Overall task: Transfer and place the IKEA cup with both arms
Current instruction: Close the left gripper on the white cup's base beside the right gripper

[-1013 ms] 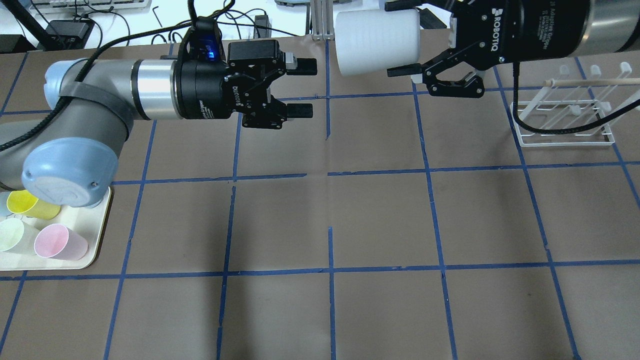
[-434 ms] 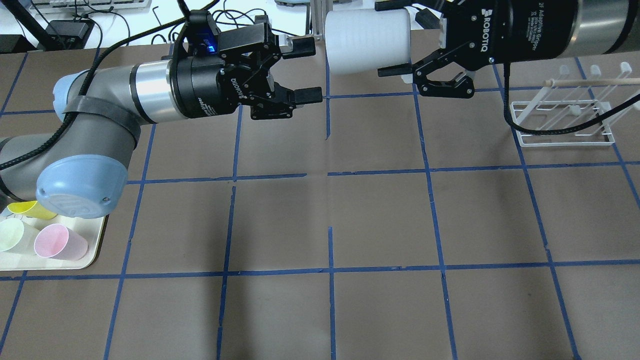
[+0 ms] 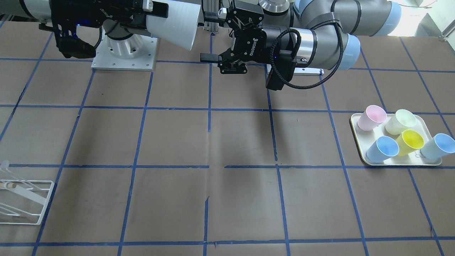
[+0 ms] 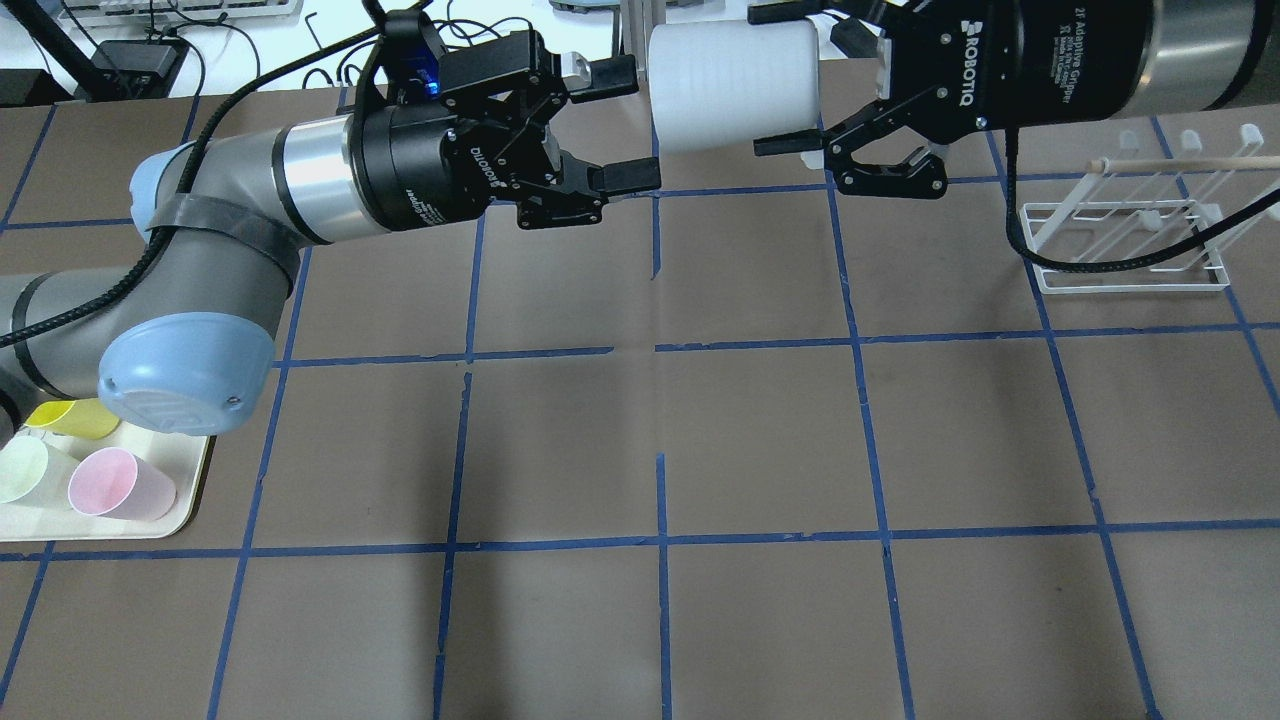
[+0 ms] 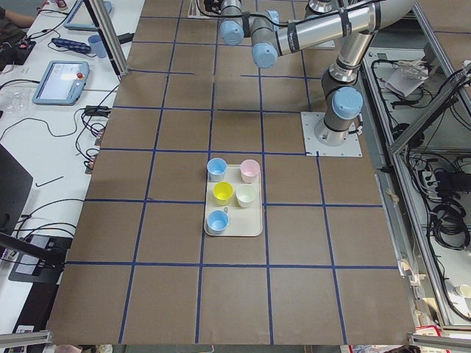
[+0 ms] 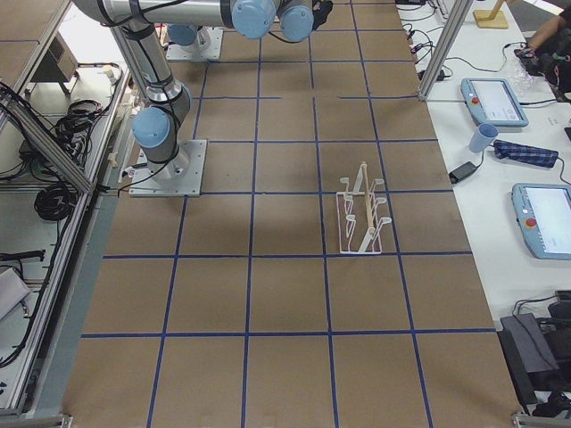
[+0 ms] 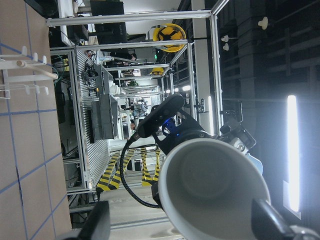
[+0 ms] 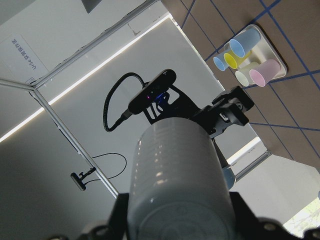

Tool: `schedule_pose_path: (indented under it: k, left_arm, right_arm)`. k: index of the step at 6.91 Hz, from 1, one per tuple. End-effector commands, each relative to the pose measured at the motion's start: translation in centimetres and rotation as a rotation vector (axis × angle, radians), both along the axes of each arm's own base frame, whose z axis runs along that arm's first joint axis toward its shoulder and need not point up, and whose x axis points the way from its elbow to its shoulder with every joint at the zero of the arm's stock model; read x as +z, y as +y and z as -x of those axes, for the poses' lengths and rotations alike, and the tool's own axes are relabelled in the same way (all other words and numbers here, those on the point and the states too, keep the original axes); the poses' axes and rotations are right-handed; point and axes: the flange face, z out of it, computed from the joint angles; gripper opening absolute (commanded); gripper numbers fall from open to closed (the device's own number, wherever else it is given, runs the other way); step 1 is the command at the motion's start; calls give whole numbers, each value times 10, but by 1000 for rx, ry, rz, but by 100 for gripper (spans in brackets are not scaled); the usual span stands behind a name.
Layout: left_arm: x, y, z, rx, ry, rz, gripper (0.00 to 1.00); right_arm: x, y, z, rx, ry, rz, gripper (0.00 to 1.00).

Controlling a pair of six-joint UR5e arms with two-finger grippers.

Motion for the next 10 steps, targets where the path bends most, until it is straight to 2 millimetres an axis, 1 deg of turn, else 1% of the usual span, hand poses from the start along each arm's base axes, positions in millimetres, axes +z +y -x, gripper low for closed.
schedule_pose_path:
  k: [1,2,3,4,7,8,10]
  left_arm:
    - [-6,-1,5,-10,-2,-8,100]
    - [-6,-2,6,-12,0,-8,97]
    - [-5,1,10,-22,0,-7,94]
    - [-2,5,20,-42,-2,1,88]
    - [3,5,21,-46,-2,12,66]
    - [4,4,21,-46,-2,13,55]
    - [4,5,21,-46,-3,16,26]
  right_arm:
    - [0,0,0,3,2,-1,49]
    - [0,1,0,4,2,-3,49]
    - [0,1,-1,7,3,-3,49]
    - [0,1,-1,11,6,-4,49]
    - [0,2,-1,14,7,-4,49]
    - [0,2,-1,14,7,-4,50]
    - [0,1,-1,12,7,-3,50]
